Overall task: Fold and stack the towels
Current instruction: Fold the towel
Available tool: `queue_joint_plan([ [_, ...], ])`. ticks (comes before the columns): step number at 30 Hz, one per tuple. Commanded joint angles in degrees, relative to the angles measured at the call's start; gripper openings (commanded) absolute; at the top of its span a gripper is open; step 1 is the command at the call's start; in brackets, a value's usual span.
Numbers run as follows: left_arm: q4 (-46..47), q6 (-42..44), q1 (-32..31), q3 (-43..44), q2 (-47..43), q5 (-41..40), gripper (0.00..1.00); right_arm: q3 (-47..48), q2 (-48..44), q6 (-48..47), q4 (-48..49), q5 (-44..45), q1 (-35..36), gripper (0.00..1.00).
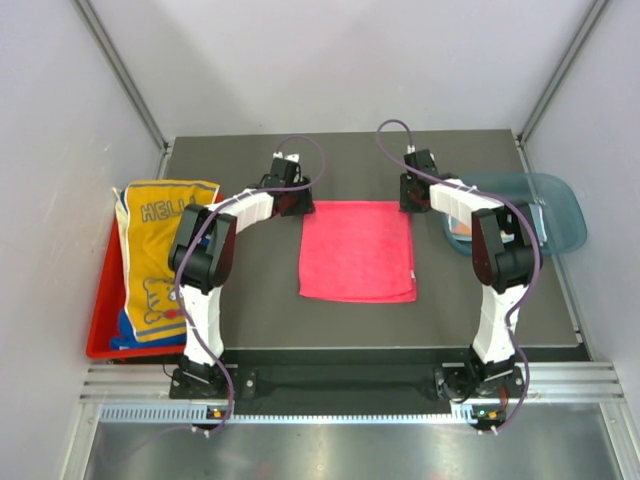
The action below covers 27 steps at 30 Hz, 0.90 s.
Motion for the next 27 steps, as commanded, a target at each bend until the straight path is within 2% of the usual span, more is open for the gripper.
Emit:
queue_joint_plan([
  [1, 3.17, 0.39, 0.36, 1.52, 1.47, -0.43, 0.54, 1.89, 1.89, -0.76, 2.3, -0.1, -0.5, 0.33],
  [14, 6.51, -1.89, 0.28, -1.99, 2.79, -3.07, 0.46, 2.42, 4.44, -1.02, 2.73, -0.18, -0.5, 0.3],
  [27, 10.73, -5.14, 0.19, -5.69, 2.35, -2.98, 0.31, 4.17, 5.32, -1.29, 2.74, -1.32, -0.5, 0.28],
])
